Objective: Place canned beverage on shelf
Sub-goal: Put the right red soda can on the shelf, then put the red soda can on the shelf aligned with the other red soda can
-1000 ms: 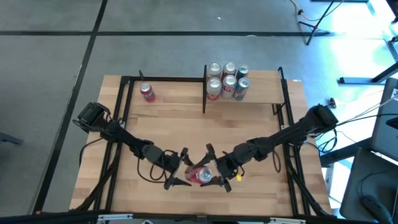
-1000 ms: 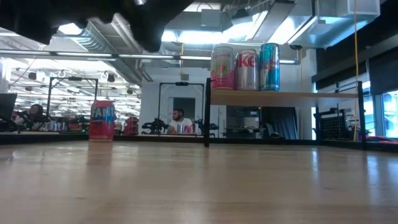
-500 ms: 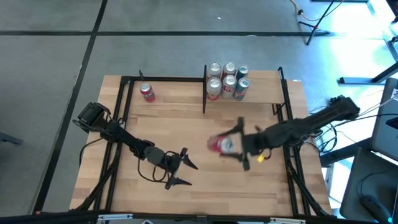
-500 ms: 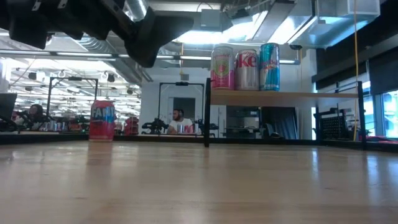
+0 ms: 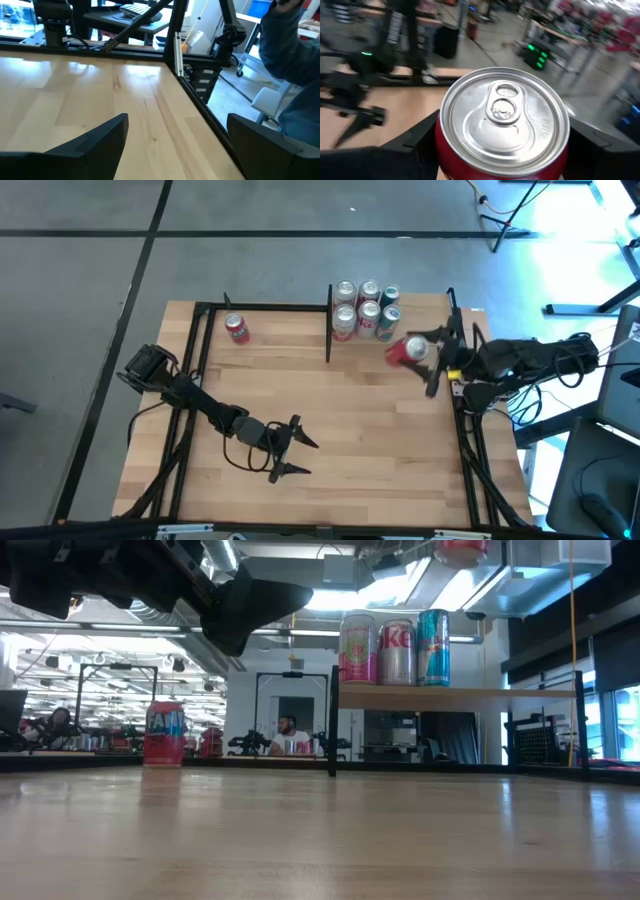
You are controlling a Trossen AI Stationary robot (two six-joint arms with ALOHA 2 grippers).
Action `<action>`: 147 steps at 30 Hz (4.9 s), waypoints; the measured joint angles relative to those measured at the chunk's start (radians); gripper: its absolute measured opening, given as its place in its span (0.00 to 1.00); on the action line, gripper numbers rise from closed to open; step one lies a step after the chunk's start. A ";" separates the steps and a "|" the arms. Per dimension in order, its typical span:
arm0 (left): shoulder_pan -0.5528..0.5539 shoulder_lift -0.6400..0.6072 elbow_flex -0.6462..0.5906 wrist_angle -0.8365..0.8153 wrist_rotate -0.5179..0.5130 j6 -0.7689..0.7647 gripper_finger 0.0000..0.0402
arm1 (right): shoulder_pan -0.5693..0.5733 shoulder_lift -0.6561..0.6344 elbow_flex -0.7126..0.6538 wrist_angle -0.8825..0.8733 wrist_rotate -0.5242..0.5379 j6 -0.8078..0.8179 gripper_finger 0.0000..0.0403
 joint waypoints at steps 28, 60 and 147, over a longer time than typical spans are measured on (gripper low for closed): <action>0.000 0.000 0.000 -0.038 -0.004 -0.028 0.82 | -0.774 -0.069 0.001 -0.244 -0.298 0.016 0.69; -0.003 0.000 0.000 -0.045 -0.036 -0.029 0.82 | -1.316 0.223 -0.172 0.103 -0.909 -0.049 0.70; 0.489 -0.687 0.002 -1.140 -0.467 -0.135 0.82 | 0.177 0.169 -0.361 0.479 -0.215 -0.059 0.89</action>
